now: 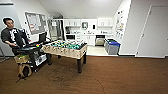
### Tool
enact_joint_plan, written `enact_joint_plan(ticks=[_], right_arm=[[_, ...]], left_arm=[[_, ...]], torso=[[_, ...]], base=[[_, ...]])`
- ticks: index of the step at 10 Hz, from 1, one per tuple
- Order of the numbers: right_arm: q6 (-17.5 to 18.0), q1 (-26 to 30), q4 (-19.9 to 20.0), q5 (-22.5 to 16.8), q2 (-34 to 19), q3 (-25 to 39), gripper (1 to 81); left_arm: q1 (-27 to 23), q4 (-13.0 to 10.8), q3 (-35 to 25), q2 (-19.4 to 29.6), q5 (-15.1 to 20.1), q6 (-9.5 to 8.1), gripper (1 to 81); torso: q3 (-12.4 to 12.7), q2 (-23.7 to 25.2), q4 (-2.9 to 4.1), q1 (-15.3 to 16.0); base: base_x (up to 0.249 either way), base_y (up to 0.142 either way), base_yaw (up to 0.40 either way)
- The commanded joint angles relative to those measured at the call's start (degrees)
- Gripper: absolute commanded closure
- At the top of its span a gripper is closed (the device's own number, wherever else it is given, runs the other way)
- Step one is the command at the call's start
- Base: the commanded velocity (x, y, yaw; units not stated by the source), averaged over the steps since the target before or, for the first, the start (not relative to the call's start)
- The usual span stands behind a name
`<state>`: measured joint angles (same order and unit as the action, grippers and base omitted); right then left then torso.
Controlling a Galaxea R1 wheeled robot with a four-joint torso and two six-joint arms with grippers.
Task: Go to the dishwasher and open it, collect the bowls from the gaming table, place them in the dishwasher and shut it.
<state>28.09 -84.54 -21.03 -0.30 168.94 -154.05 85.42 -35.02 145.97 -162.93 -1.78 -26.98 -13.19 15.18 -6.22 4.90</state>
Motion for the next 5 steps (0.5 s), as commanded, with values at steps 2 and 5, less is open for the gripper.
enact_joint_plan(ticks=[2, 5], right_arm=[[-0.1, 2.9, -0.5, -2.8, -0.5, -0.3, 81.1], [-0.1, 3.0, -0.6, -2.8, -0.5, -0.3, 81.1]], left_arm=[[-2.9, -0.7, -3.4, 2.6, 2.0, 0.26, 81.1], [-2.8, -0.7, -3.4, 2.4, 2.0, 0.26, 81.1]], torso=[[0.0, 0.0, 0.0, 0.0], [0.0, 0.0, 0.0, 0.0]], base=[[0.0, 0.0, 0.0], [0.0, 0.0, 0.0]])
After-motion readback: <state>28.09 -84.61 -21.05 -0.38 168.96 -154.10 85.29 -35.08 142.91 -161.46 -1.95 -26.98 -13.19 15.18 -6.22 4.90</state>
